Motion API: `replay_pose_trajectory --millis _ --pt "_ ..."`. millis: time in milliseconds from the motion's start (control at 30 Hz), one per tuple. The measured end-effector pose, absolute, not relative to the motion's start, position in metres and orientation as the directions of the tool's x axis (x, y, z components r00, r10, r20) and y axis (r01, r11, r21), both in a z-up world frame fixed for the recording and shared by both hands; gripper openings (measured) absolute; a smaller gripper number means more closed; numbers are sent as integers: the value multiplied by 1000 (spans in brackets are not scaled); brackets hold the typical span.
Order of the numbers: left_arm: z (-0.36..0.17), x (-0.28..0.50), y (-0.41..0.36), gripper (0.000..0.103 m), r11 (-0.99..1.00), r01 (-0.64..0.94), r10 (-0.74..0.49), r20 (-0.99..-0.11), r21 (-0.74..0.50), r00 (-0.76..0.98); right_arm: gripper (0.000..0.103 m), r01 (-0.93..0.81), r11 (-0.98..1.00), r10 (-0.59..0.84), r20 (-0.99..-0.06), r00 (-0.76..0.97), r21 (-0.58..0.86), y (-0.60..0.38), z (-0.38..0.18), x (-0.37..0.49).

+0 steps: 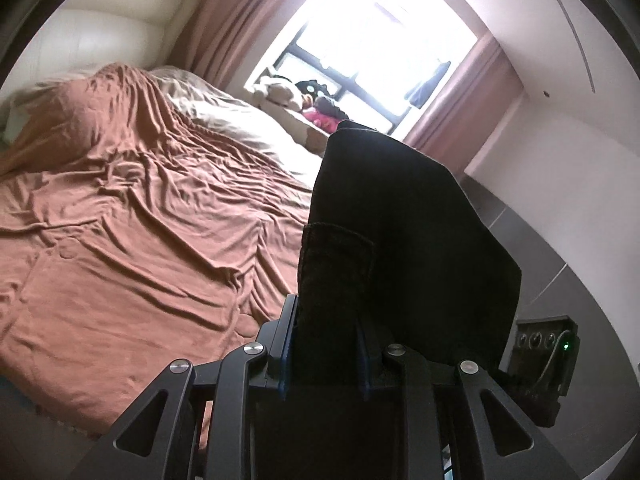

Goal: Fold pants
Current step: 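Lift the folded black pants with both tools and carry them toward the headboard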

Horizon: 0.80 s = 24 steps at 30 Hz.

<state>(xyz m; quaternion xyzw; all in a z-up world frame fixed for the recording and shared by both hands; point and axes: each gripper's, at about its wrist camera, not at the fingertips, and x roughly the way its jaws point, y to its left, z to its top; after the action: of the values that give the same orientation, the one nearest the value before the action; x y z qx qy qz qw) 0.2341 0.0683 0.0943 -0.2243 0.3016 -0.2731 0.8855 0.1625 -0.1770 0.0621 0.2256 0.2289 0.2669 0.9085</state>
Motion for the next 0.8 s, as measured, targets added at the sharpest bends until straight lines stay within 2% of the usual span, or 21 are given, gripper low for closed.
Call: replay_pose_trajectory --millis 533,800 --pt "106 236 183 26 752 308 -568 -335 -583 752 24 -432 765 609 -317 727 477 -103 73 222" --pt "99 249 241 26 781 240 -497 -340 -576 799 24 -465 744 642 -321 697 479 -54 65 269"
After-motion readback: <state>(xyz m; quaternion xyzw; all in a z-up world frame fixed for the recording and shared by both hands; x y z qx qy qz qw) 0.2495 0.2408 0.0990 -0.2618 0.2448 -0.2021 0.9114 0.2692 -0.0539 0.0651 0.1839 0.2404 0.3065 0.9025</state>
